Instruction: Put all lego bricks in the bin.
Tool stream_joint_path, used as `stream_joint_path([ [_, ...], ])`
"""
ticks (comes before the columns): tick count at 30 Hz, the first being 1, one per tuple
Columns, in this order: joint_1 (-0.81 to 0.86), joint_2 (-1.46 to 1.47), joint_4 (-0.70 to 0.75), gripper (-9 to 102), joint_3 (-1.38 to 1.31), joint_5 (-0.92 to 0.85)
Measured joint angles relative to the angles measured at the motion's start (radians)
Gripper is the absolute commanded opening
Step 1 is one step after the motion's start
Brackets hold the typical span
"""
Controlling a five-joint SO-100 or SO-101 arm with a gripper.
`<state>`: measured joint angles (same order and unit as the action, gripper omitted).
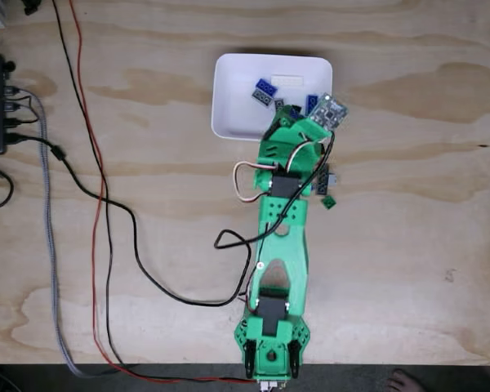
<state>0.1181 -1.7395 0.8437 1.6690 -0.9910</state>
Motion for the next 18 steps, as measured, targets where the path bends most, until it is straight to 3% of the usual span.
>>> stream_joint_path([
  [8,0.031,0.037,-0.006,34,0.038,0.021],
  [13,-0.023,-0.176,0.121,25,0.097,0.063],
  [18,-0.097,-0.462,0.290,21,0.410,0.017],
])
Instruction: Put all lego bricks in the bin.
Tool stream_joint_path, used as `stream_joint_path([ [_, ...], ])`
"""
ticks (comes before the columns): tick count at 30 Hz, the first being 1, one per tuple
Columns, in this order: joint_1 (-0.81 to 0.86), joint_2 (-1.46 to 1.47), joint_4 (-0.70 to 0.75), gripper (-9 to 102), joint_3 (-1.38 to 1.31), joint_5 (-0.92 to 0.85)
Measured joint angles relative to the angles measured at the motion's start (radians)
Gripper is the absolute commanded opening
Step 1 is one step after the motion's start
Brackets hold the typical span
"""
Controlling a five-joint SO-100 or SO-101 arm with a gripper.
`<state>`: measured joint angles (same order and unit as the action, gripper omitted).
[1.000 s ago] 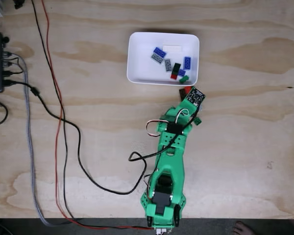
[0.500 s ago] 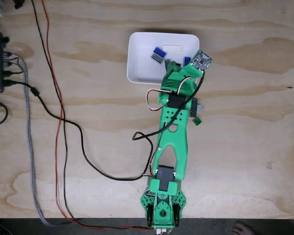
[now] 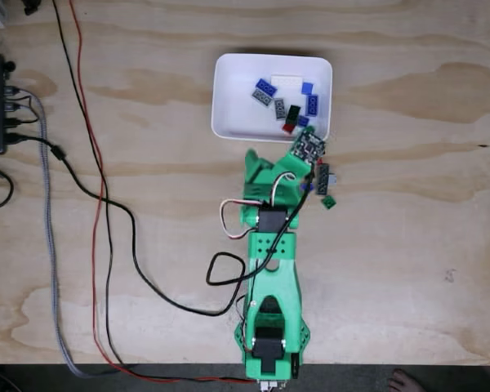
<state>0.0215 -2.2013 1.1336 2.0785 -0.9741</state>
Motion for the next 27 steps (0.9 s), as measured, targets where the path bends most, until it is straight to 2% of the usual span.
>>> stream_joint_path([
  [3,0.035,-0.063,-0.060,21,0.275,-0.078],
  [6,0.084,-0.055,-0.156,21,0.411,-0.130],
  [11,0.184,0.063,-0.350,20,0.419,-0.178],
  [15,0.253,0.167,-0.451,19,0.417,-0.207],
  [27,0.284,0.400,-0.577,17,0.344,-0.184],
])
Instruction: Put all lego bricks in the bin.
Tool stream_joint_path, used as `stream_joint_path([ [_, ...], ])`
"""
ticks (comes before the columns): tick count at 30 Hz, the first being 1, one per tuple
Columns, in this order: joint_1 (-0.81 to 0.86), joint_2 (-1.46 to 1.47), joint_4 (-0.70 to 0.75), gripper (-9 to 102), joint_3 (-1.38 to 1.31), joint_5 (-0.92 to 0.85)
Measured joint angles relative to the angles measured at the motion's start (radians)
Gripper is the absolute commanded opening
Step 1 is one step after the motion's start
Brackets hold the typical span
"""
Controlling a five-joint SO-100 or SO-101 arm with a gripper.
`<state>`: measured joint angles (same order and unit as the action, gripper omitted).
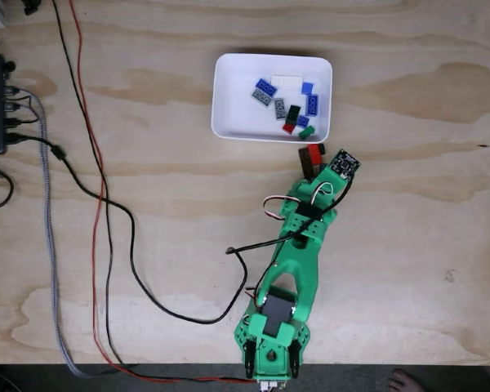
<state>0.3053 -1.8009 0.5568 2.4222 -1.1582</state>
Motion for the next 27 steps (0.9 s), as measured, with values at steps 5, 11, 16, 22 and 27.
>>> stream_joint_path([
  [5,-0.015,0.063,-0.026,8,-0.060,0.026],
  [11,-0.048,0.077,-0.026,4,-0.077,0.031],
  [16,-0.069,0.057,-0.006,0,-0.066,0.031],
  [22,-0.081,-0.097,0.110,0,-0.051,0.103],
  [27,-0.201,-0.426,0.179,0,-0.067,0.204],
])
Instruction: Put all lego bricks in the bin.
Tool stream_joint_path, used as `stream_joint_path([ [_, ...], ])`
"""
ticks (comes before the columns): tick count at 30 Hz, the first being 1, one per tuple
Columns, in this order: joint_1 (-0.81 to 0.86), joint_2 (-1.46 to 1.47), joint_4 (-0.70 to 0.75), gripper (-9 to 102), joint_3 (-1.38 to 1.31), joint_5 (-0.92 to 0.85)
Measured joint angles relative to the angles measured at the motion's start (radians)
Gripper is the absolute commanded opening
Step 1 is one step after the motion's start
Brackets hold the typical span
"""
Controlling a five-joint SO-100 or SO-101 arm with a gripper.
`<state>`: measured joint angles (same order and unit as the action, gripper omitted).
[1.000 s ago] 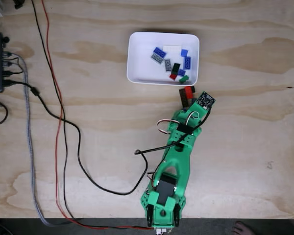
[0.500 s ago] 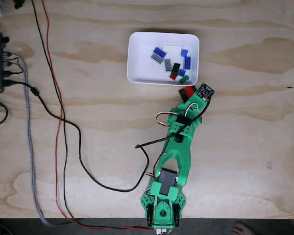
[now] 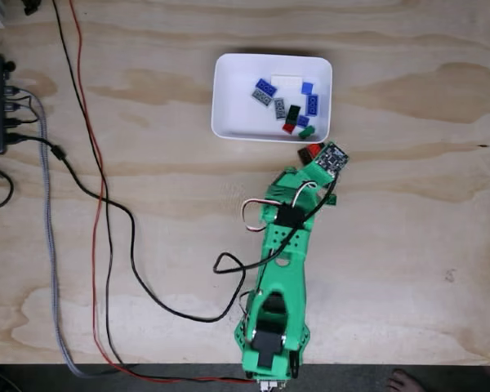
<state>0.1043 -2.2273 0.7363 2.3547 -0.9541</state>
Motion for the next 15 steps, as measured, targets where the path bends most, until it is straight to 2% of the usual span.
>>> stream_joint_path([
  [3,-0.043,-0.058,-0.003,0,-0.124,0.026],
  [8,-0.040,0.123,-0.092,0,-0.383,-0.037],
  [9,-0.025,0.187,-0.110,3,-0.445,-0.054],
  [12,0.012,0.426,-0.123,20,-0.595,-0.112],
  [15,0.028,0.604,-0.123,27,-0.638,-0.152],
])
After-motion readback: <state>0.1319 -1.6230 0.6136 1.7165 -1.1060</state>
